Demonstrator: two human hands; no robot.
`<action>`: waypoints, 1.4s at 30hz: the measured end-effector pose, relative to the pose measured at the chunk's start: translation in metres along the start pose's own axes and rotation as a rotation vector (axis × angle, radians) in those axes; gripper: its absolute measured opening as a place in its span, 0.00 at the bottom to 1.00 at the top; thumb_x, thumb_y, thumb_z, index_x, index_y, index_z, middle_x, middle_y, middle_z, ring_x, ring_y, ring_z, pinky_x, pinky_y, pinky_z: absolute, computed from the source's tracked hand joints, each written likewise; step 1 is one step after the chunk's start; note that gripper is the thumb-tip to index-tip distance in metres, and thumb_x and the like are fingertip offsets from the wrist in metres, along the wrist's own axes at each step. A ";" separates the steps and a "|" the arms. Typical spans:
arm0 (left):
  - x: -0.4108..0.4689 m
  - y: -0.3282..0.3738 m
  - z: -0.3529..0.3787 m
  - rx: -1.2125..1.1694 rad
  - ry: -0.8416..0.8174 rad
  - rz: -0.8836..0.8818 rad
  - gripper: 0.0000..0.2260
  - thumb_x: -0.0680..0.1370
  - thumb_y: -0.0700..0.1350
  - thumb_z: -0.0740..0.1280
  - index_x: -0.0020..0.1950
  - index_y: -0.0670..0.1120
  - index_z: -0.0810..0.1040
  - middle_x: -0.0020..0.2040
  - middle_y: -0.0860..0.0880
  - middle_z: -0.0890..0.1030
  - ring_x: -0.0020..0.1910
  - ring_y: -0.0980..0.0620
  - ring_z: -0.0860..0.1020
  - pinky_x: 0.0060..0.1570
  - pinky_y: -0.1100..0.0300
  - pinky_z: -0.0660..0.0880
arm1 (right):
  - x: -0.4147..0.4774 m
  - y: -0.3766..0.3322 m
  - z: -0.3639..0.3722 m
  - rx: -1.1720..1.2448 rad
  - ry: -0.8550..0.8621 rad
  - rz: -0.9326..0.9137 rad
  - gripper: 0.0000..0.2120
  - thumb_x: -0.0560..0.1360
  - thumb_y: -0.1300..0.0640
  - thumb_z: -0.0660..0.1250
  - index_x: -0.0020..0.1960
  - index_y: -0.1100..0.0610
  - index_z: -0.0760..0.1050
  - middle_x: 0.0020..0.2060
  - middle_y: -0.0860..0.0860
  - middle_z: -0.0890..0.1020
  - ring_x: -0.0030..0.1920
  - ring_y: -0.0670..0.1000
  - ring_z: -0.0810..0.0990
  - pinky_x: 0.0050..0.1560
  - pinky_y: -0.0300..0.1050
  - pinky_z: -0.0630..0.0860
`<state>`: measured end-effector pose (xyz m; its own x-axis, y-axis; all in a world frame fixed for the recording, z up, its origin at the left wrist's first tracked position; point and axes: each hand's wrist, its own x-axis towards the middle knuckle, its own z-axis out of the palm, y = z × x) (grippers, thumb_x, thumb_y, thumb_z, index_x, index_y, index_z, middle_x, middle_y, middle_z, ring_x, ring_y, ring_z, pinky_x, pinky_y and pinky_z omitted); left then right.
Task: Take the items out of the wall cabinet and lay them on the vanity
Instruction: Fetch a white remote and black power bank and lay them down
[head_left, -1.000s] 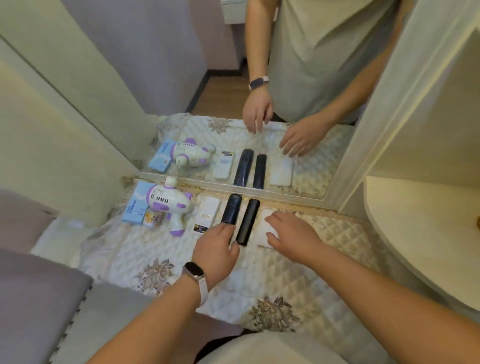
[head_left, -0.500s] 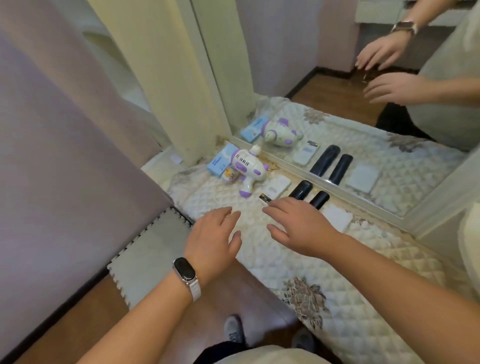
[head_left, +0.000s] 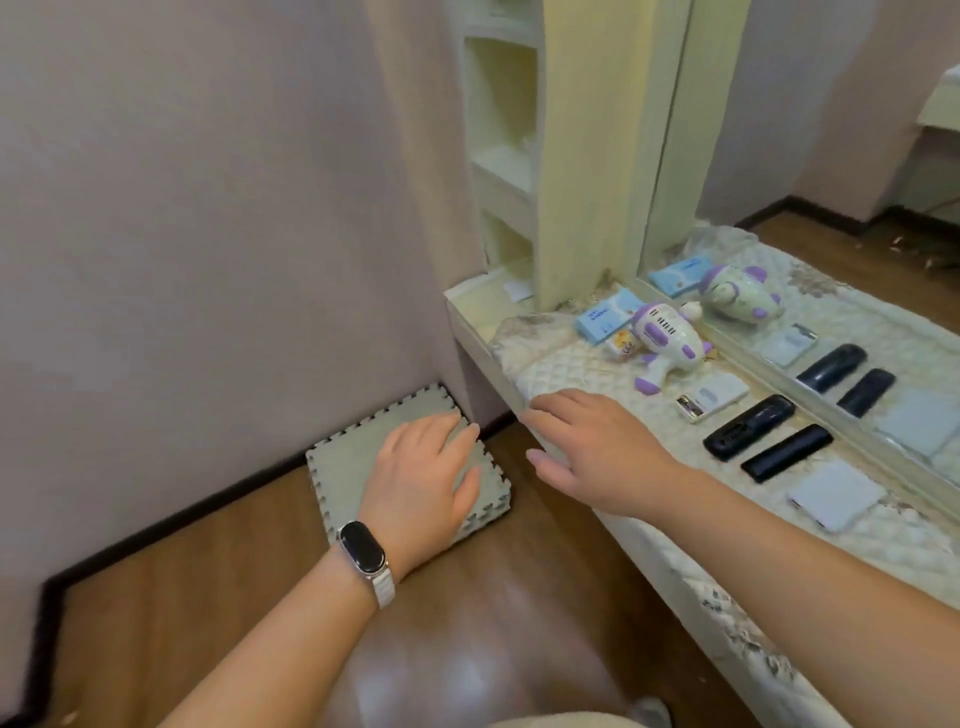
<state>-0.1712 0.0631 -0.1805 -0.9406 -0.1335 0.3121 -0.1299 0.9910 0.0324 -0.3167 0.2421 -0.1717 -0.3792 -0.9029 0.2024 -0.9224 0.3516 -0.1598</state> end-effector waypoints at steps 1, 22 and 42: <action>-0.016 -0.019 -0.006 0.008 0.016 -0.023 0.17 0.74 0.50 0.66 0.60 0.44 0.79 0.57 0.44 0.80 0.56 0.43 0.78 0.56 0.49 0.73 | 0.012 -0.022 0.004 -0.012 -0.011 -0.022 0.21 0.77 0.45 0.58 0.65 0.54 0.75 0.59 0.51 0.79 0.58 0.54 0.77 0.52 0.52 0.76; -0.351 -0.268 -0.122 0.216 0.098 -0.783 0.19 0.75 0.51 0.65 0.64 0.46 0.78 0.62 0.46 0.79 0.62 0.45 0.75 0.63 0.46 0.71 | 0.220 -0.427 0.110 0.020 -0.043 -0.808 0.22 0.77 0.43 0.59 0.64 0.54 0.75 0.59 0.53 0.79 0.58 0.56 0.77 0.55 0.51 0.74; -0.321 -0.484 -0.185 0.610 -0.076 -1.115 0.19 0.76 0.54 0.63 0.63 0.48 0.78 0.60 0.48 0.80 0.60 0.46 0.76 0.60 0.49 0.70 | 0.501 -0.575 0.171 0.278 0.058 -1.297 0.21 0.75 0.44 0.62 0.62 0.55 0.76 0.58 0.54 0.80 0.57 0.57 0.77 0.55 0.51 0.75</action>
<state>0.2517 -0.3715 -0.1211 -0.2422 -0.9080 0.3418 -0.9622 0.1794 -0.2051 0.0365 -0.4548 -0.1437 0.7501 -0.5291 0.3967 -0.5727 -0.8197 -0.0102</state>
